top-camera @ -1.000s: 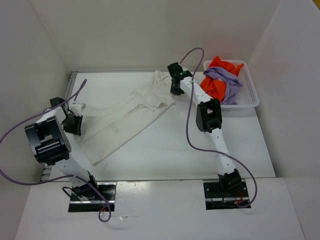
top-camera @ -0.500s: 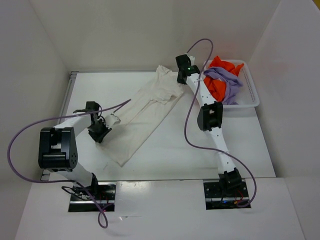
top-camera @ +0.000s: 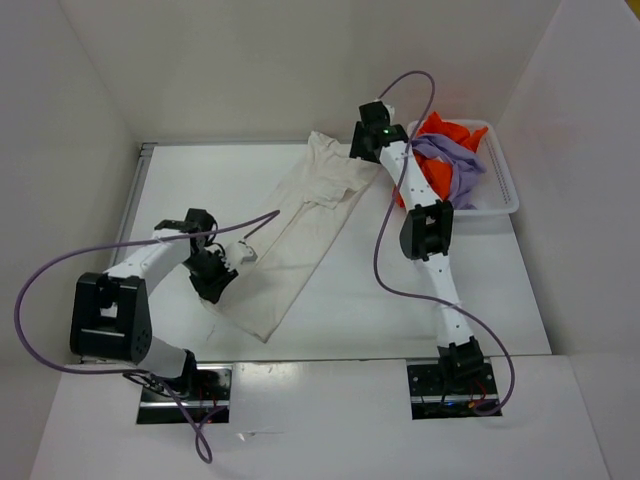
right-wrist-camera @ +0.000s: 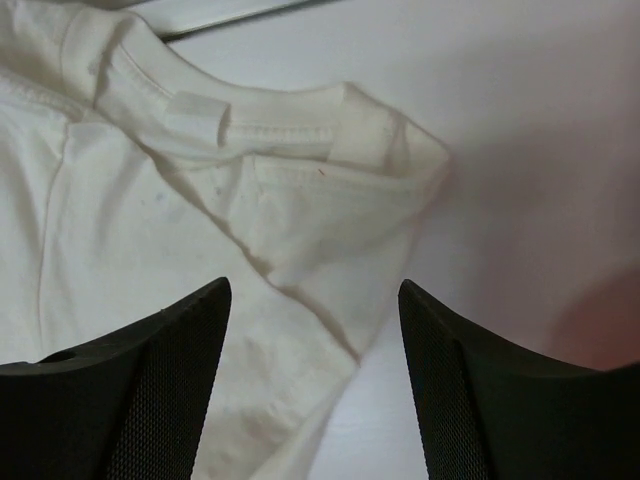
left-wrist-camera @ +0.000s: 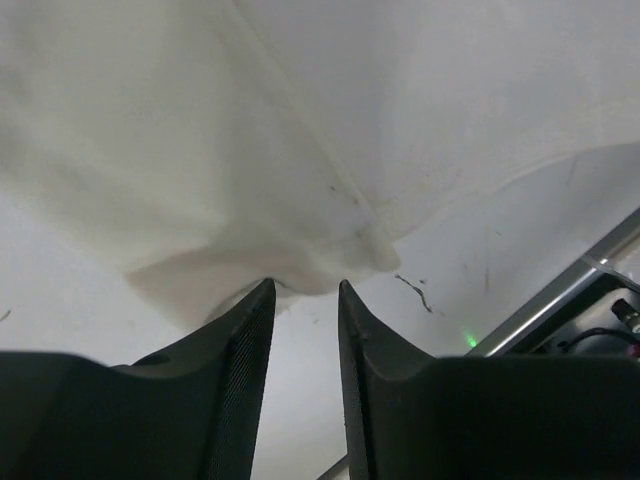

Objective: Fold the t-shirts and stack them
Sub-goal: Rotate the tshirt 85 degrees

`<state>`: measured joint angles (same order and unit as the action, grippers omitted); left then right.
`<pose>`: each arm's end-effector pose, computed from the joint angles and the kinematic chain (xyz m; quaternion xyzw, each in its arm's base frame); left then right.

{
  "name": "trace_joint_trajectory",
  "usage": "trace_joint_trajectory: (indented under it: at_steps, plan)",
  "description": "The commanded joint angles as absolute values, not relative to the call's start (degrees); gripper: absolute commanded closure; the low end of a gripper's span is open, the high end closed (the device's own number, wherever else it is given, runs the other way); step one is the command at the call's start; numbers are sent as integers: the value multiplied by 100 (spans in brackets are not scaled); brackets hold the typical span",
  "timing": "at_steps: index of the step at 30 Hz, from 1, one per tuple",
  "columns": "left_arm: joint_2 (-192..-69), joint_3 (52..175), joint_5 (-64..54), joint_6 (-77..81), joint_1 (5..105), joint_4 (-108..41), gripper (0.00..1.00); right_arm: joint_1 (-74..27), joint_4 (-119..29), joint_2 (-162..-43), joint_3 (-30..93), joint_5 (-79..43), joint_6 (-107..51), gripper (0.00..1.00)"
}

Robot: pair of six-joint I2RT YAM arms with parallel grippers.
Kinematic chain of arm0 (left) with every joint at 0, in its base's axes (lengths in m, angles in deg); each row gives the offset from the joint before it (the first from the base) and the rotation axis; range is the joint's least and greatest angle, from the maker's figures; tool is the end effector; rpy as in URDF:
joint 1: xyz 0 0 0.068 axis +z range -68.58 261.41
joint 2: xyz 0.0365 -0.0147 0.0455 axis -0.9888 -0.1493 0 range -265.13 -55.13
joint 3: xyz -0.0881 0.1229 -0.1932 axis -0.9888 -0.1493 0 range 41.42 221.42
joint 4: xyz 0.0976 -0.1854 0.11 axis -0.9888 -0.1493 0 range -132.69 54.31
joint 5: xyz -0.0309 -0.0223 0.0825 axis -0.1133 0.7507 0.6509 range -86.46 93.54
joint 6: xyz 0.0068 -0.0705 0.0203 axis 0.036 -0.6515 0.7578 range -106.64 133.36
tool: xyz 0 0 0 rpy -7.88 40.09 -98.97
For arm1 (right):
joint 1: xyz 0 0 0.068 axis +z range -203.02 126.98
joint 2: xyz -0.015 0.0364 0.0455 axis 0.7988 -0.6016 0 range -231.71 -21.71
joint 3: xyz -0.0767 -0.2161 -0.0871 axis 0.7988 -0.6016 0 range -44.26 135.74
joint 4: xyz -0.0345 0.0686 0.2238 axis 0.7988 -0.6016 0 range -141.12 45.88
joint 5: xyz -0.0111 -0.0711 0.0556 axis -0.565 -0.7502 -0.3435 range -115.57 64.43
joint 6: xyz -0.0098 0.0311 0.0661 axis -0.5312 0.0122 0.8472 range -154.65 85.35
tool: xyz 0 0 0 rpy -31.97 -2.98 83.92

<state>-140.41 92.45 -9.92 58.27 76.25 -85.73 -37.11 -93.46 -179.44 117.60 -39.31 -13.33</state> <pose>0.2259 -0.0347 0.1417 0.4250 0.8962 -0.0933 0.0863 0.5287 0.1355 0.1834 0.0889 0.9148 0.0159 0.3937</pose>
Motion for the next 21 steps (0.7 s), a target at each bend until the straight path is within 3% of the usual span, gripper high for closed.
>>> trace_joint_trajectory:
  at_steps: [1, 6, 10, 13, 21]
  plan:
    - [-13573, 9416, -1307, 5907, 7754, -9123, 60, -3536, -9737, -16544, 11282, -4259, -1303, 27]
    - [-13082, 9416, -1123, 5583, 8386, -8861, 52, -3035, -9791, -14910, 9000, -4482, -1233, 27]
    - [-12834, 9416, -1176, 5064, 8827, -8237, 42, -2332, -8860, -12436, 6477, -5535, -1461, 27]
    - [-12782, 9416, -1176, 4510, 8889, -7658, 39, -1945, -8605, -11536, 4677, -5169, -1129, 27]
    - [-13810, 9820, -1641, 3491, 9195, -7146, 39, 603, -8359, -11382, 3115, -4606, 726, 27]
